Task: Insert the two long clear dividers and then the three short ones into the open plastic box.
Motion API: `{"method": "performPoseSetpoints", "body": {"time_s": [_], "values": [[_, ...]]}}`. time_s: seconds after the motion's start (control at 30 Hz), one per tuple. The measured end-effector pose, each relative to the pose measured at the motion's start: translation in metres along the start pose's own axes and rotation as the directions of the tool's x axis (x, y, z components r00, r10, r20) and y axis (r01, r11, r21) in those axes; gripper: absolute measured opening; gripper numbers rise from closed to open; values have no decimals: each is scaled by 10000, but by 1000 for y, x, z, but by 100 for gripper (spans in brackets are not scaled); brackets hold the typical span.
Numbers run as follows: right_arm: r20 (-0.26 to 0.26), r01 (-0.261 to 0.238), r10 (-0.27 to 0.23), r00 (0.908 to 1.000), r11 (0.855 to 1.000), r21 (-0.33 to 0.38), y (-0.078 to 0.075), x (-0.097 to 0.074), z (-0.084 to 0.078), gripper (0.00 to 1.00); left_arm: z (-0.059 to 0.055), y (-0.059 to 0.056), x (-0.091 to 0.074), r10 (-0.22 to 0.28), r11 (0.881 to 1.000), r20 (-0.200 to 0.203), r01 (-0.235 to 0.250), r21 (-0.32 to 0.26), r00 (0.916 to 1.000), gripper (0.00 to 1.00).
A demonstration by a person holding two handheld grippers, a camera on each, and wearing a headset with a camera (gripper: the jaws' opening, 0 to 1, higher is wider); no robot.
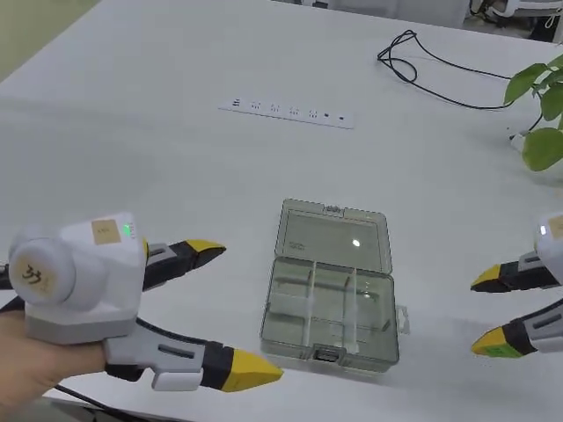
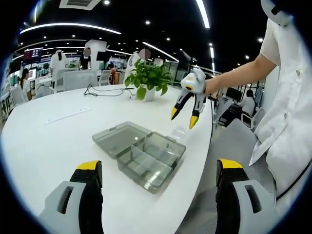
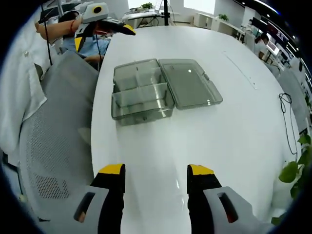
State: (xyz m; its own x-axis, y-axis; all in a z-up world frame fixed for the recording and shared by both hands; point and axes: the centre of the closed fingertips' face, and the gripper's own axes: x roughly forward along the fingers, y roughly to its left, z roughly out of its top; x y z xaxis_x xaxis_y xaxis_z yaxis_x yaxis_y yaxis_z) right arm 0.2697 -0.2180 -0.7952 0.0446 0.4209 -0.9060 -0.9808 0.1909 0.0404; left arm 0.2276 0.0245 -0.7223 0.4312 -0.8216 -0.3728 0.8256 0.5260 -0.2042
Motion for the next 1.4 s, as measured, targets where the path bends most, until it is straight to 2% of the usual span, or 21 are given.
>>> {"method": "performPoseSetpoints", "body": {"time_s": [0.2, 0.33, 0.6, 0.87, 0.93, 1.2, 1.4], "values": [[-842, -47, 1, 9965, 9985, -551, -5, 13, -23, 51, 0, 1, 0, 5, 10000, -33, -5, 10, 10000, 99], [-1483, -148, -4, 9889, 9948, -1010, -7, 23, -39, 48, 0, 1, 0, -10, 10000, -64, 10, 8, 10000, 99], [-2018, -210, -107, 9794, 9878, -1544, -11, 35, -54, 44, -1, 1, 0, -19, 10000, -65, 19, -37, 10000, 99], [-2021, -183, -137, 9793, 9876, -1556, -10, 35, -52, 40, -1, 3, 0, -20, 10000, -53, 20, -66, 10000, 98], [-2104, -235, -125, 9775, 9856, -1676, -9, 34, -52, 33, 0, 3, 0, -23, 10000, -27, 23, -70, 10000, 98], [-2196, -141, -235, 9753, 9857, -1680, -9, 33, -52, 33, 0, 2, 0, -44, 10000, -9, 44, -57, 10000, 98], [-2105, 9, -375, 9769, 9852, -1714, -7, 31, -50, 33, 2, 2, -1, -1, 10000, 16, 1, -31, 10000, 98]]}}
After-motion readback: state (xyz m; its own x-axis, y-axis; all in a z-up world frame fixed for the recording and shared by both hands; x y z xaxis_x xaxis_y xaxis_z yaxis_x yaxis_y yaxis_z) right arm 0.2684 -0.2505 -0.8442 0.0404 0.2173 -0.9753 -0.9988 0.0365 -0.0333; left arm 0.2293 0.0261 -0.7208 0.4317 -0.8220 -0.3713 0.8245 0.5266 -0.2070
